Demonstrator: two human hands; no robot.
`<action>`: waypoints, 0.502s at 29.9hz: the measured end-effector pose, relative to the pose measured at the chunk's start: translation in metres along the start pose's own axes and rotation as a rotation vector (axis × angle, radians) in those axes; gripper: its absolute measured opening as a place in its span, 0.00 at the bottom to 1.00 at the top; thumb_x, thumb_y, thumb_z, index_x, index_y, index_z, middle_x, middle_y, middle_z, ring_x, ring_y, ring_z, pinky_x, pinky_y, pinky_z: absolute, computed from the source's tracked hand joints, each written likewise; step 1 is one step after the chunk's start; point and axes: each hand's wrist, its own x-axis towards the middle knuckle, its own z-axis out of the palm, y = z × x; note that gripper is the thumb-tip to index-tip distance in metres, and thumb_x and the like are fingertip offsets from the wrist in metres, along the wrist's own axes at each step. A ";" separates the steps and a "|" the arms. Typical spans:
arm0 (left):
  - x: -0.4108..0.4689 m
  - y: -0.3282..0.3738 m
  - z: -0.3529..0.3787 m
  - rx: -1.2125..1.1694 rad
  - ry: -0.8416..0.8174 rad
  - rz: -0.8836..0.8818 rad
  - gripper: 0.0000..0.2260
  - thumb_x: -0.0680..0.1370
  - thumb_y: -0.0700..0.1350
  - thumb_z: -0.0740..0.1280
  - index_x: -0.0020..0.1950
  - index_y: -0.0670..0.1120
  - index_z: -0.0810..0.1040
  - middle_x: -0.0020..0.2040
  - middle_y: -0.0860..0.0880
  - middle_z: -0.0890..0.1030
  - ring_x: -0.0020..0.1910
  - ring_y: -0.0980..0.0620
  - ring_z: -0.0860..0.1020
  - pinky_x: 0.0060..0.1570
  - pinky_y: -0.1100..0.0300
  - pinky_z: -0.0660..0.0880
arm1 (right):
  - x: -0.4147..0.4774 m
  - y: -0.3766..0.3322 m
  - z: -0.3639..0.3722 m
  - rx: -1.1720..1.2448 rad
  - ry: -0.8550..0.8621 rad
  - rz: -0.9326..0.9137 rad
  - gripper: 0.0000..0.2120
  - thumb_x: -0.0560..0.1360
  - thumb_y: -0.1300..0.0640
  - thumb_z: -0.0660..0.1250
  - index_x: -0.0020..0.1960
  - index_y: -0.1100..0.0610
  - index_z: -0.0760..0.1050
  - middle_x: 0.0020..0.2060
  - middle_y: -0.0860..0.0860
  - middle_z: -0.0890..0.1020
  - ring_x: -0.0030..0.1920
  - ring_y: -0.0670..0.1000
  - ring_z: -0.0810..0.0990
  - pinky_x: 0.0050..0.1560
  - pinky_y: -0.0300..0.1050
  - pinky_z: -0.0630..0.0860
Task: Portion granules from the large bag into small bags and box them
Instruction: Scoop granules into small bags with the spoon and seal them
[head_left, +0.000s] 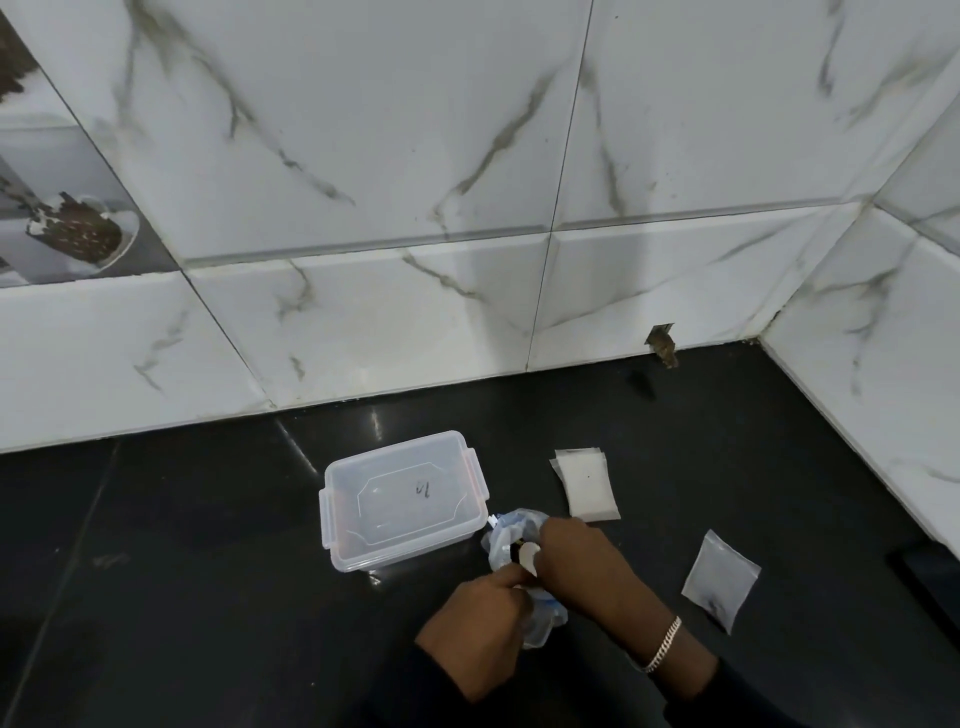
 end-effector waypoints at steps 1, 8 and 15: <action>-0.006 0.001 -0.002 -0.076 0.075 0.016 0.16 0.76 0.47 0.55 0.51 0.46 0.82 0.64 0.50 0.73 0.57 0.52 0.77 0.57 0.56 0.74 | 0.002 -0.001 0.002 0.004 0.032 0.014 0.13 0.82 0.55 0.59 0.60 0.62 0.76 0.58 0.58 0.81 0.58 0.57 0.80 0.56 0.47 0.75; -0.018 -0.045 0.001 -0.262 0.219 -0.345 0.07 0.75 0.46 0.68 0.41 0.51 0.86 0.65 0.56 0.70 0.60 0.63 0.73 0.61 0.65 0.70 | 0.018 -0.001 0.016 0.191 0.079 0.217 0.13 0.79 0.54 0.66 0.61 0.58 0.74 0.57 0.55 0.81 0.57 0.54 0.81 0.56 0.43 0.75; 0.035 -0.053 0.016 -0.271 -0.022 -0.321 0.08 0.77 0.46 0.67 0.52 0.48 0.85 0.64 0.51 0.77 0.61 0.52 0.76 0.62 0.64 0.70 | 0.026 0.002 0.036 0.193 0.079 0.258 0.14 0.81 0.50 0.63 0.63 0.56 0.74 0.59 0.52 0.80 0.59 0.51 0.80 0.59 0.42 0.74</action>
